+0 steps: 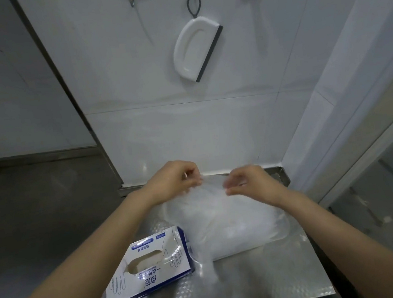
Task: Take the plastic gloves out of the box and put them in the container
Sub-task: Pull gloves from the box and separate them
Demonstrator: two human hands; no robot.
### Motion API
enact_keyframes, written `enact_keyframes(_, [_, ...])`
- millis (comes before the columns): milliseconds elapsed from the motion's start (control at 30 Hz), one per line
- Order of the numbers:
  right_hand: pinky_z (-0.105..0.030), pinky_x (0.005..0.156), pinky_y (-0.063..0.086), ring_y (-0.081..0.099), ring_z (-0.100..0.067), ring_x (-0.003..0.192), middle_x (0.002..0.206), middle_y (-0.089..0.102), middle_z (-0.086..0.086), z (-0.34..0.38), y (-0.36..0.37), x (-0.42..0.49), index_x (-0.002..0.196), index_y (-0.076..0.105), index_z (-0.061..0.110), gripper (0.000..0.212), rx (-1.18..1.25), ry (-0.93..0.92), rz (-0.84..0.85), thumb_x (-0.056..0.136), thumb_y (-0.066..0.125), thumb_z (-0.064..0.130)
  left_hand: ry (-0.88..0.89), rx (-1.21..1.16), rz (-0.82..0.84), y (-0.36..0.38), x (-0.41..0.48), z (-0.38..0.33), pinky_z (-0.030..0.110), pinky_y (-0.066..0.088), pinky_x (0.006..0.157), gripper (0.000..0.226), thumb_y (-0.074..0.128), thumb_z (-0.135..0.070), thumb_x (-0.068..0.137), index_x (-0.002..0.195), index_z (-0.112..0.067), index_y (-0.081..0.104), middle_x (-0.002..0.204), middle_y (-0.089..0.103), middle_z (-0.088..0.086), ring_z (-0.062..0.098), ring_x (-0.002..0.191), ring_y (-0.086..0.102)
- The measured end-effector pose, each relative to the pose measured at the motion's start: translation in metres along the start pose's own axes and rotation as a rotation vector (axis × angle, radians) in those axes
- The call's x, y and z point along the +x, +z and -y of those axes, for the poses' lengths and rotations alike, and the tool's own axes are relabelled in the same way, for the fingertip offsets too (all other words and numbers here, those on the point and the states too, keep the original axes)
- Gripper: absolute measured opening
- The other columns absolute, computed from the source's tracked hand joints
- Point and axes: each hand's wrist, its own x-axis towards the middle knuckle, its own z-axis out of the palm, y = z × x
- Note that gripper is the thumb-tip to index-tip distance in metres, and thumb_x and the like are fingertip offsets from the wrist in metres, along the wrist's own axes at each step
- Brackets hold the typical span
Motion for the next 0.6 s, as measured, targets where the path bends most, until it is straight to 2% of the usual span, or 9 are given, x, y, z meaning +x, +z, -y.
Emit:
enact_keyframes(67, [-0.013,0.078,0.049,0.066,-0.007,0.079,0.082,0.068,0.008,0.007,-0.015,0.003,0.078,0.066,0.015,0.012,0.010,-0.035,-0.141,0.077,0.076,0.008,0.075,-0.010,-0.146,-0.005,0.008,-0.008,0.007,0.039,0.063,0.010,0.069,-0.009,0.084,0.075,-0.011,0.064,0.066,0.057,-0.018,-0.011,0.061,0.054])
enact_keyframes(133, [-0.002,0.075,0.043,0.065,-0.006,0.078,0.081,0.065,0.008,0.018,-0.029,0.004,0.079,0.065,0.014,0.013,-0.031,-0.163,-0.351,0.078,0.074,0.004,0.184,-0.051,-0.340,-0.005,0.012,-0.023,0.004,0.038,0.069,0.012,0.067,-0.005,0.084,0.077,-0.012,0.062,0.073,0.058,-0.018,-0.014,0.070,0.054])
enact_keyframes(167, [-0.001,0.076,0.041,0.063,-0.005,0.080,0.082,0.064,0.006,0.024,-0.035,0.001,0.081,0.066,0.010,0.010,-0.058,-0.249,-0.458,0.079,0.072,0.002,0.246,-0.069,-0.426,-0.004,0.012,-0.030,0.004,0.038,0.073,0.012,0.066,-0.003,0.084,0.079,-0.012,0.061,0.077,0.058,-0.017,-0.012,0.075,0.055])
enact_keyframes(233, [-0.005,0.078,0.040,0.058,-0.004,0.081,0.084,0.062,0.001,0.034,-0.042,-0.010,0.085,0.067,0.004,0.005,-0.149,-0.419,-0.612,0.082,0.067,0.001,0.367,-0.077,-0.528,-0.002,0.004,-0.039,0.010,0.040,0.079,0.011,0.061,-0.003,0.084,0.083,-0.013,0.059,0.086,0.060,-0.006,-0.005,0.084,0.056])
enact_keyframes(300, [-0.016,0.078,0.042,0.055,-0.010,0.084,0.085,0.062,-0.003,0.036,-0.041,-0.024,0.086,0.066,0.002,0.007,-0.275,-0.548,-0.665,0.082,0.062,-0.002,0.441,-0.030,-0.510,0.003,-0.008,-0.037,0.019,0.042,0.084,0.009,0.058,-0.008,0.085,0.084,-0.016,0.055,0.097,0.060,-0.001,0.005,0.095,0.056])
enact_keyframes(367, [-0.022,0.077,0.044,0.054,-0.016,0.084,0.084,0.062,-0.006,0.026,-0.030,-0.036,0.086,0.067,0.002,0.010,-0.403,-0.619,-0.638,0.082,0.060,-0.004,0.445,0.073,-0.430,0.012,-0.020,-0.025,0.024,0.040,0.087,0.008,0.055,-0.014,0.085,0.084,-0.021,0.051,0.104,0.058,-0.002,0.009,0.101,0.054])
enact_keyframes(467, [-0.028,0.068,0.049,0.059,-0.018,0.079,0.085,0.063,-0.002,-0.007,0.004,-0.045,0.090,0.068,0.009,0.016,-0.536,-0.570,-0.418,0.077,0.065,0.000,0.382,0.270,-0.250,0.034,-0.033,0.003,0.019,0.031,0.089,0.006,0.056,-0.014,0.080,0.082,-0.020,0.053,0.105,0.060,0.000,0.009,0.103,0.048])
enact_keyframes(533, [-0.022,0.060,0.048,0.060,-0.012,0.073,0.084,0.062,0.005,-0.030,0.027,-0.047,0.090,0.067,0.018,0.033,-0.578,-0.464,-0.231,0.064,0.078,0.002,0.344,0.377,-0.100,0.050,-0.037,0.021,0.015,0.026,0.091,0.008,0.059,-0.011,0.079,0.082,-0.017,0.056,0.103,0.061,0.002,0.009,0.102,0.045])
enact_keyframes(600, [-0.018,0.059,0.045,0.060,-0.009,0.075,0.087,0.061,0.008,-0.043,0.044,-0.047,0.093,0.065,0.024,0.044,-0.607,-0.344,-0.031,0.058,0.082,0.004,0.304,0.451,0.037,0.065,-0.038,0.033,0.019,0.029,0.097,0.006,0.057,-0.013,0.083,0.088,-0.016,0.058,0.107,0.058,0.001,0.011,0.104,0.046])
